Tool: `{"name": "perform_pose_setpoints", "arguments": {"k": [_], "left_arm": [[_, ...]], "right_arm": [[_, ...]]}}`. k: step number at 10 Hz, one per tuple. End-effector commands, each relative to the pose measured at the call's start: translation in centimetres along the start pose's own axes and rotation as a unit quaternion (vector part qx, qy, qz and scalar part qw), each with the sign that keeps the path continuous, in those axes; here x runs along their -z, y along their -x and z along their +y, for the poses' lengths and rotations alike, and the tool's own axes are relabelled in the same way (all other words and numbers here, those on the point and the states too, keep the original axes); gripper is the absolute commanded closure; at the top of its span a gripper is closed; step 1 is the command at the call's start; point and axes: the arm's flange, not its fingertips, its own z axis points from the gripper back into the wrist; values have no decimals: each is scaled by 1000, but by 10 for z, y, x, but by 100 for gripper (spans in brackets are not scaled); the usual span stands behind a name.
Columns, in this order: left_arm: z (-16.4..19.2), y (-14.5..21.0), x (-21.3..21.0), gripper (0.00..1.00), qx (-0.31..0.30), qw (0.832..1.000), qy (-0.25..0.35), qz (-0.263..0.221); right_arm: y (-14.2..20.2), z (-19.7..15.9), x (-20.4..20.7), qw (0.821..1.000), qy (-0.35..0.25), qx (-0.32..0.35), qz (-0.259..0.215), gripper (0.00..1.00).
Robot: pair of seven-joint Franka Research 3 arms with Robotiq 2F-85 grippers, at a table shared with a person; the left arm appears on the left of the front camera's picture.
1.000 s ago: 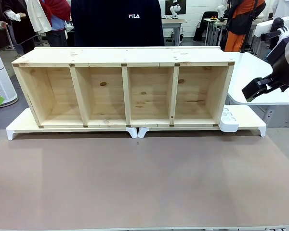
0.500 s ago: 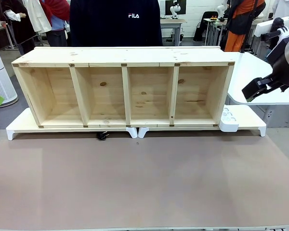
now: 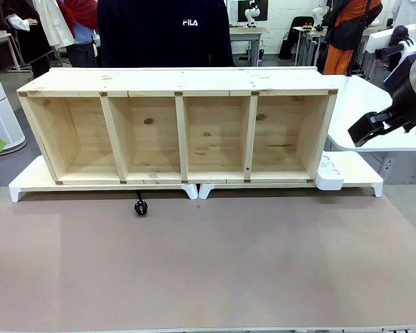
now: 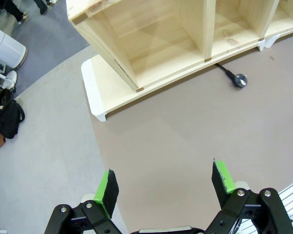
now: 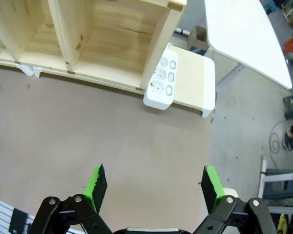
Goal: Perform cable management.
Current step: When the cord part of the Power Cable appears at the lower middle area of the table and stops, grasp the cord part of the Power Cable.
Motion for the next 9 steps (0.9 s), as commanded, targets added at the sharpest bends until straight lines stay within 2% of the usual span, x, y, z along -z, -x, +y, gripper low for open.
{"name": "perform_pose_setpoints", "arguments": {"k": [1, 9], "left_arm": [[0, 0, 0, 0, -8, 1000, -1, -3], [0, 0, 0, 0, -8, 1000, -1, -3]], "right_arm": [[0, 0, 0, 1000, 1, 0, 0, 0], [0, 0, 0, 1000, 1, 0, 0, 0]]}}
